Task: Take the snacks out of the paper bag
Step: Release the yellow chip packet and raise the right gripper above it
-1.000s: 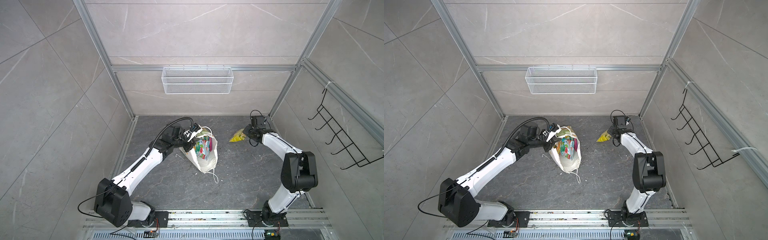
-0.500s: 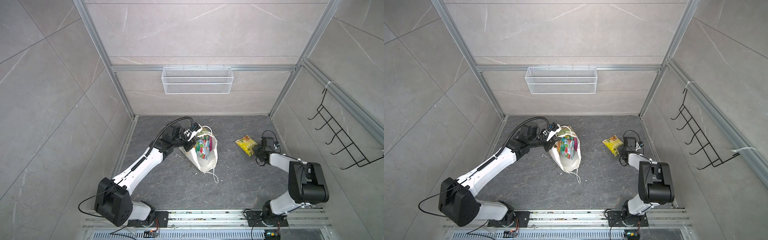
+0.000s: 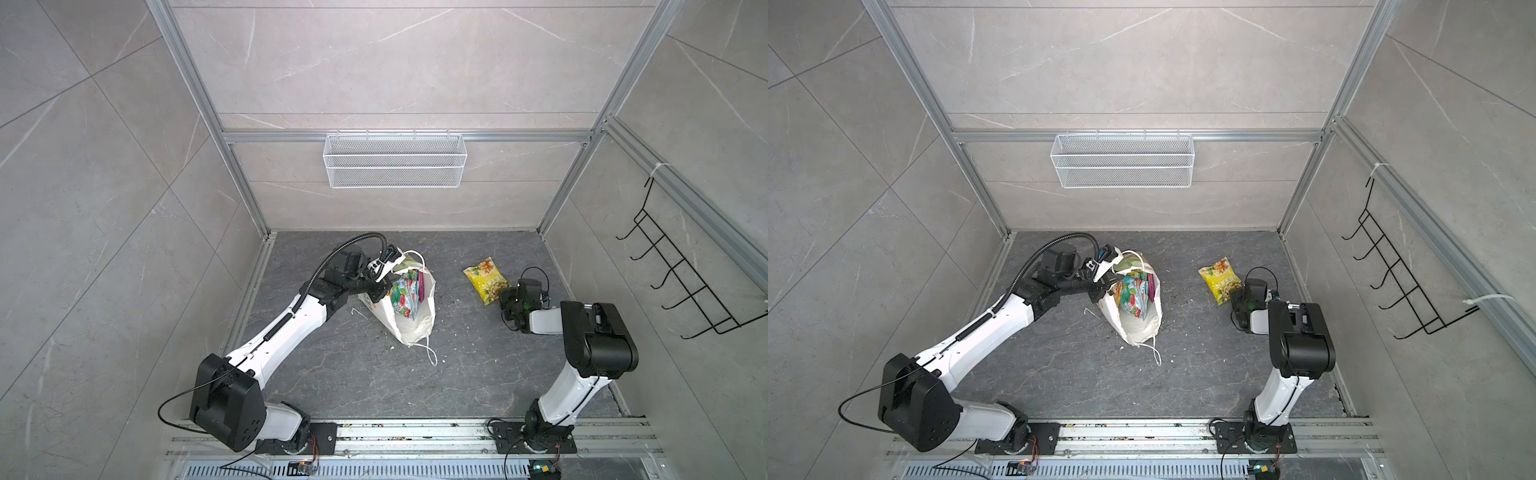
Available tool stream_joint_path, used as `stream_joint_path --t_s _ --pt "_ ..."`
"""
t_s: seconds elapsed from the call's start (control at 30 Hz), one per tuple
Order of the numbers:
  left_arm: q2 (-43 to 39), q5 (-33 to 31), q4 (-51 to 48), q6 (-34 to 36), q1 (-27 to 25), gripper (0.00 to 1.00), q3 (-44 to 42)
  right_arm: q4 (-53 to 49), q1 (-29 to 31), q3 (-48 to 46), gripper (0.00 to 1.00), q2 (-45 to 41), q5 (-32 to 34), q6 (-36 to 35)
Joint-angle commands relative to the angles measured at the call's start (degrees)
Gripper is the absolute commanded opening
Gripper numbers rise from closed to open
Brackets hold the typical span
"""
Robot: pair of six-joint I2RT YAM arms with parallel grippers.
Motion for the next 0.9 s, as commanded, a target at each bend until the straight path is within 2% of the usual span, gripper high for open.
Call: stream_joint_path --t_s 0.0,0.07,0.13,0.27,0.5,0.57,0.7,0.77,0.87 --pt "-0.25 3.48 4.79 -0.70 -0.54 0.00 2.37 5.79 0.16 -0.27 0.00 0.81 -2.97 3.09" --pt "-0.16 3.45 4.79 -0.52 -0.54 0.00 2.63 6.79 0.18 -0.60 0.03 0.25 -4.51 3.13" --pt "0.01 3.43 4.76 -0.52 -0.48 0.00 2.98 8.40 0.25 -0.88 0.16 -0.18 -6.61 2.78" --pt "0.19 3.25 4.44 -0.21 -0.51 0.00 3.37 10.08 0.25 -0.98 0.25 -2.00 -11.86 1.06" --pt "0.37 2.64 4.17 0.12 -0.49 0.00 3.43 5.65 0.37 0.71 0.32 -6.11 -20.52 -3.92" --pt "0.53 2.50 4.18 0.22 -0.53 0.00 3.52 2.45 0.29 1.31 0.38 -7.71 -22.29 -5.24" --pt "0.80 2.34 4.33 0.51 -0.49 0.00 3.60 -9.33 0.49 0.97 0.49 -13.63 -19.45 -8.41" --pt "0.89 2.21 4.37 0.53 -0.47 0.00 3.56 -14.16 0.43 0.86 0.50 -17.49 -17.34 -10.80" --pt "0.90 2.15 4.43 0.56 -0.50 0.00 3.54 -22.61 2.85 4.95 0.54 -23.53 -12.43 -23.01"
